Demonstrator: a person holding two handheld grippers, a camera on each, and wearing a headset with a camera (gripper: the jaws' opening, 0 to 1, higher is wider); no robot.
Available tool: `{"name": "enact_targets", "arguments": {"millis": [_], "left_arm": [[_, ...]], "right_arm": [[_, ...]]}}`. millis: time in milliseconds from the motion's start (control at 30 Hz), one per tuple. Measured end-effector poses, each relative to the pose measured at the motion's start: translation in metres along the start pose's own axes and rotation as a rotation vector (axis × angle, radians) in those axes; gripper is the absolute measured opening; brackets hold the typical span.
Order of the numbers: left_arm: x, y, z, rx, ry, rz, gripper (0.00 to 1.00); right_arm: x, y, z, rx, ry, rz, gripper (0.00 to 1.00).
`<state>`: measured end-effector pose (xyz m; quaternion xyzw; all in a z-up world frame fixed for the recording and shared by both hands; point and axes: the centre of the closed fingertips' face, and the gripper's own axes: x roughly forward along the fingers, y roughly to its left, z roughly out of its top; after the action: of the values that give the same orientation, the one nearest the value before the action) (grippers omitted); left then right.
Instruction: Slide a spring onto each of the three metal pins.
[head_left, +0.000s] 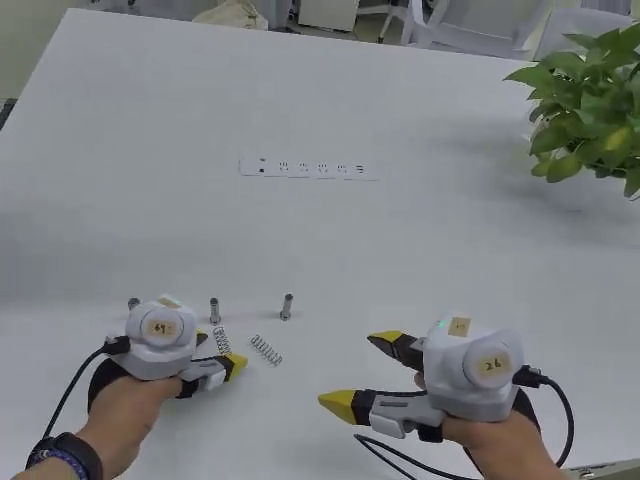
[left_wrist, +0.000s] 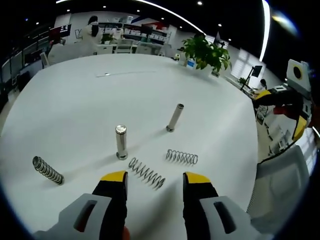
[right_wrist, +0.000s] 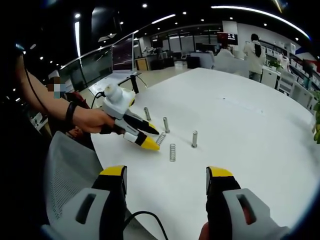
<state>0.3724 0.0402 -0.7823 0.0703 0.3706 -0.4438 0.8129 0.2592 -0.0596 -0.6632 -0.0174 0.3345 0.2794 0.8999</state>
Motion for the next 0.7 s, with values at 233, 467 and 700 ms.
{"name": "enact_targets", "arguments": {"millis": [233,467,700], "left_arm": [[0.007,0.005,0.005,0.004,-0.009,0.058,0.26],[0.006,0.015,0.002,0.034,0.005,0.111,0.12],[-0.002,0.025,-0.003,0.076,0.017,0.137,0.05]], "right_arm": [[0.001,0.003,-0.003,-0.003,0.012,0.013,0.62],[0.002,0.000,-0.002,-0.005,0.016,0.013,0.62],[0.002,-0.002,-0.004,0.008,0.011,0.012,0.62]]}}
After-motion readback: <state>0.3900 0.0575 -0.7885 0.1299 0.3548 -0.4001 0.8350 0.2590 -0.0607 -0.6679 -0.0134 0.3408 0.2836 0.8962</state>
